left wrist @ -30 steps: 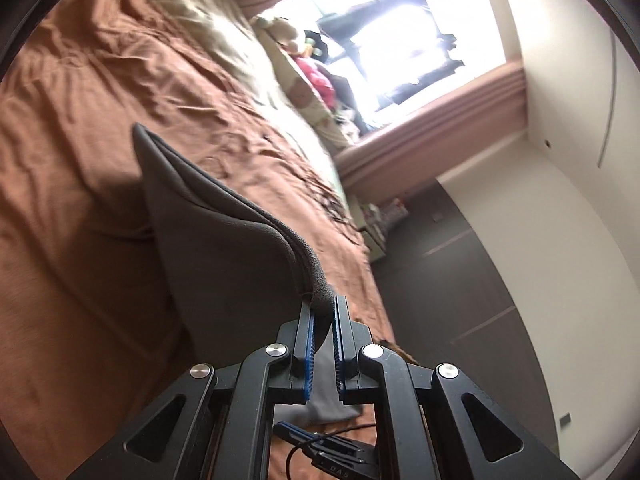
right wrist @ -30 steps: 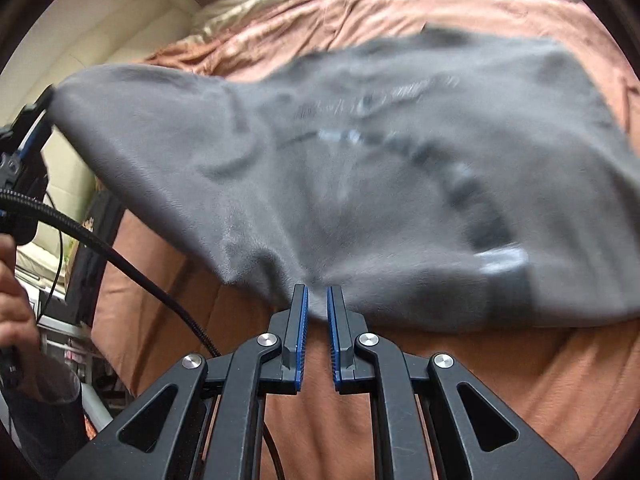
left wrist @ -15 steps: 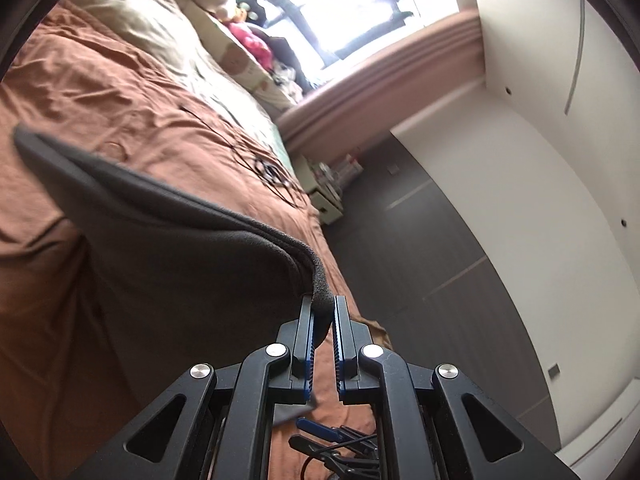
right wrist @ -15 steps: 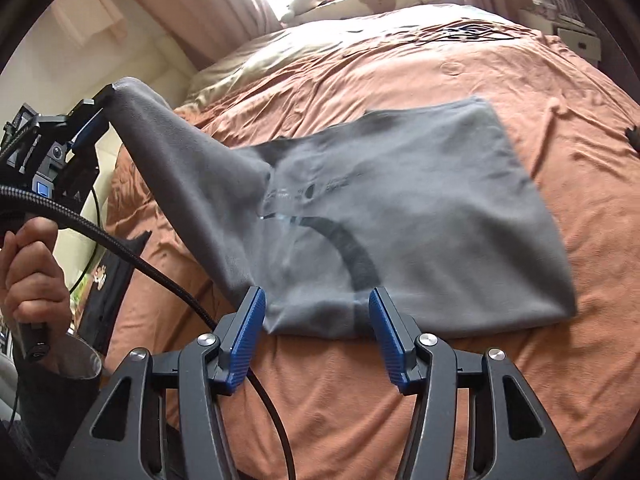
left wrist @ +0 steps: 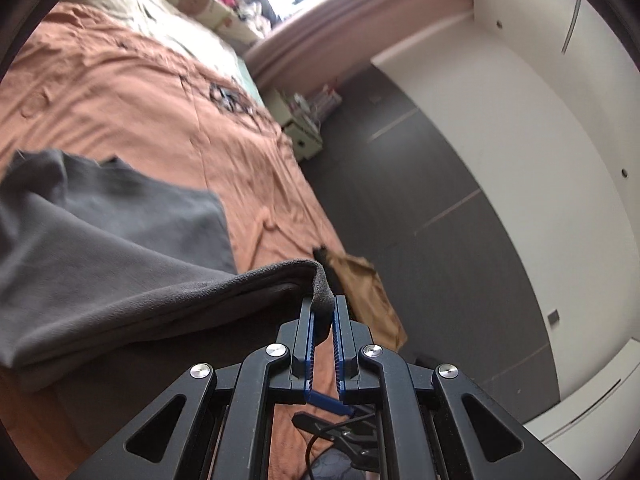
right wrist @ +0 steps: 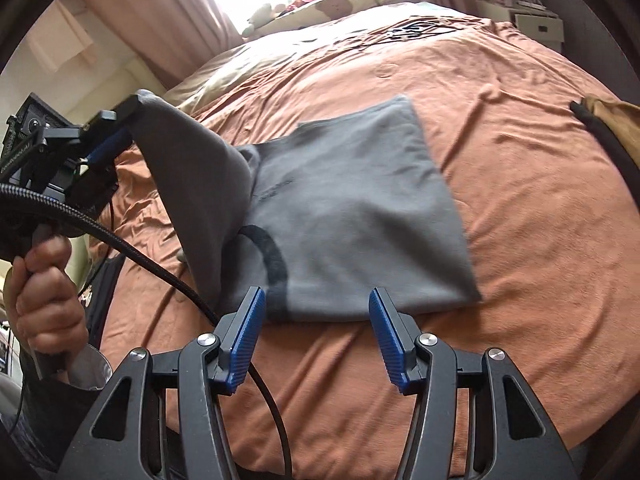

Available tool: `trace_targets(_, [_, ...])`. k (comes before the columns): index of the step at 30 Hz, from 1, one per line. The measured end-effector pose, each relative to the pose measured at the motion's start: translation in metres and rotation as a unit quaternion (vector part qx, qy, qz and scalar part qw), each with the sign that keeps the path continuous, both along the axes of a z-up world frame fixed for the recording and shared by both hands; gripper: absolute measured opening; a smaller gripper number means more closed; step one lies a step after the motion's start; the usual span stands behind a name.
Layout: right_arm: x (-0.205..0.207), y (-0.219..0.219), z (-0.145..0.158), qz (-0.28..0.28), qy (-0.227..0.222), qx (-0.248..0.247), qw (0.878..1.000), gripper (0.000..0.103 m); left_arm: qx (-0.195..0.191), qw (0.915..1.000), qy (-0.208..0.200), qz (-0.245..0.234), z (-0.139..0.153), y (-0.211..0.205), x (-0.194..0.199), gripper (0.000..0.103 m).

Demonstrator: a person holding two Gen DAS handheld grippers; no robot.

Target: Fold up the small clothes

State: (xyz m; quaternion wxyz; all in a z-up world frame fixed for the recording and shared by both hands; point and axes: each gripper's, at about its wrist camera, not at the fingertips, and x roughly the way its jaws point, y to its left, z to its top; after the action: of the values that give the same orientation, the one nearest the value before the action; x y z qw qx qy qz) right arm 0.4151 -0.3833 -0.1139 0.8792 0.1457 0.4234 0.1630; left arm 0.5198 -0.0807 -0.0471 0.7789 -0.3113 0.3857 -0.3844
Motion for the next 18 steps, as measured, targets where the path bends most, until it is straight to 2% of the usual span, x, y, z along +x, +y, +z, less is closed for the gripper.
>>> trace_targets(9, [-0.004, -0.022, -0.006, -0.009, 0.017, -0.003, 1.000, 0.052, 0.036, 0.9976, 0.041, -0.043, -0.039, -0.059, 0.013, 0.009])
trace_targets(12, [-0.003, -0.027, -0.010, -0.013, 0.025, -0.007, 1.000, 0.052, 0.065, 0.9946, 0.069, -0.042, -0.052, -0.069, 0.017, 0.016])
trace_targets(14, [-0.001, -0.028, -0.012, -0.014, 0.031, -0.011, 0.999, 0.052, 0.071, 0.9934, 0.077, -0.047, -0.056, -0.070, 0.016, 0.017])
trace_targets(16, [0.004, -0.024, -0.013, -0.009, 0.034, -0.022, 0.999, 0.052, 0.082, 0.9928, 0.076, -0.043, -0.057, -0.065, 0.013, 0.032])
trace_targets(18, [0.012, -0.017, -0.013, 0.001, 0.034, -0.041, 0.999, 0.052, 0.093, 0.9925, 0.074, -0.027, -0.056, -0.052, 0.008, 0.044])
